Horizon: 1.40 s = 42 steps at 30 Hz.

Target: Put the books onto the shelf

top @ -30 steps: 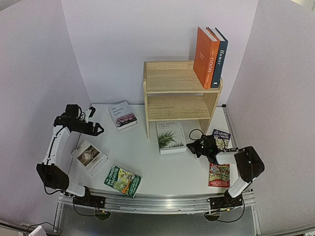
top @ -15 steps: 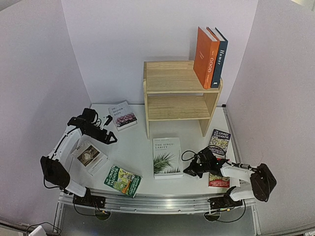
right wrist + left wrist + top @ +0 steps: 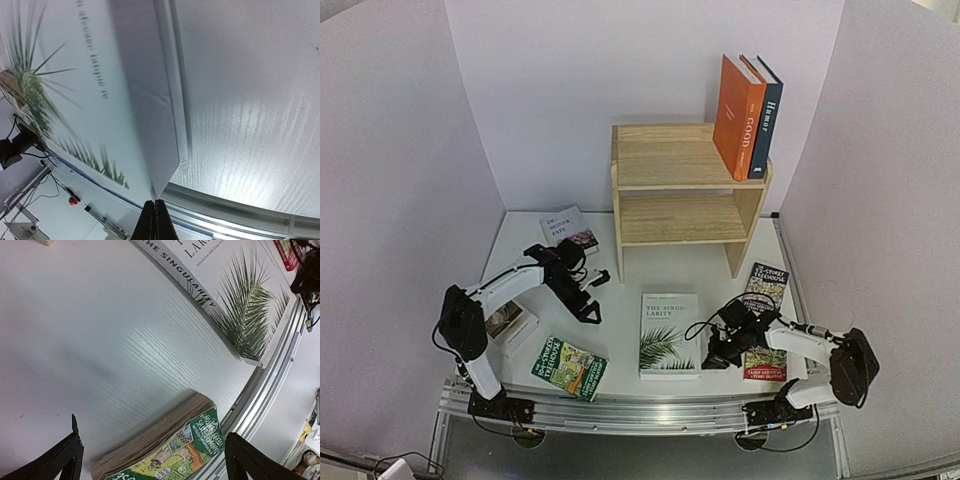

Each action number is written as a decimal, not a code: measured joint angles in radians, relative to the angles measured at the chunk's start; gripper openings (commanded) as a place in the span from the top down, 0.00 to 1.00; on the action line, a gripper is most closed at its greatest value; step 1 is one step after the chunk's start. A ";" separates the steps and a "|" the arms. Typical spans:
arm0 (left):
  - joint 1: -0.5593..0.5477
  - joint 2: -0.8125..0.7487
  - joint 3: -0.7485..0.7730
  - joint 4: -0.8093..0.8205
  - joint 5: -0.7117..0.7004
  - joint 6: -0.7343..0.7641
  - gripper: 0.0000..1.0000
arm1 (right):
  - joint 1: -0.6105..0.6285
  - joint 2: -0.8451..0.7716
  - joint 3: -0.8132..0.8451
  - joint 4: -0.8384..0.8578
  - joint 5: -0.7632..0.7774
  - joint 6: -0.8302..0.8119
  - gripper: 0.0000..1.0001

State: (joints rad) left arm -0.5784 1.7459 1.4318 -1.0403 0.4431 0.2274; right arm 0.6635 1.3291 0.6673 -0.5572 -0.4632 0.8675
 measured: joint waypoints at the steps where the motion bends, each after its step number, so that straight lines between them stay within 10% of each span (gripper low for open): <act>1: -0.027 0.039 0.022 0.000 0.002 0.012 0.00 | 0.003 0.021 0.022 -0.022 -0.006 -0.034 1.00; 14: -0.094 0.335 0.348 0.094 0.044 0.159 0.00 | 0.057 0.201 0.217 -0.135 0.028 -0.350 0.96; 19: -0.132 0.418 0.445 0.127 0.039 0.204 0.00 | 0.033 0.195 0.298 -0.169 0.105 -0.343 0.21; 24: -0.164 0.456 0.454 0.143 0.025 0.223 0.00 | -0.046 0.208 0.353 -0.142 0.192 -0.327 0.12; 34: -0.179 0.457 0.440 0.180 0.025 0.219 0.01 | -0.165 0.437 0.371 0.062 0.134 -0.286 0.30; 42: -0.178 0.457 0.391 0.186 0.019 0.218 0.00 | -0.166 0.516 0.372 0.265 -0.027 -0.244 1.00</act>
State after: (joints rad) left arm -0.7567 2.2028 1.8233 -0.8543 0.4625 0.4455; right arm 0.4978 1.8449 1.0390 -0.2926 -0.4901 0.6235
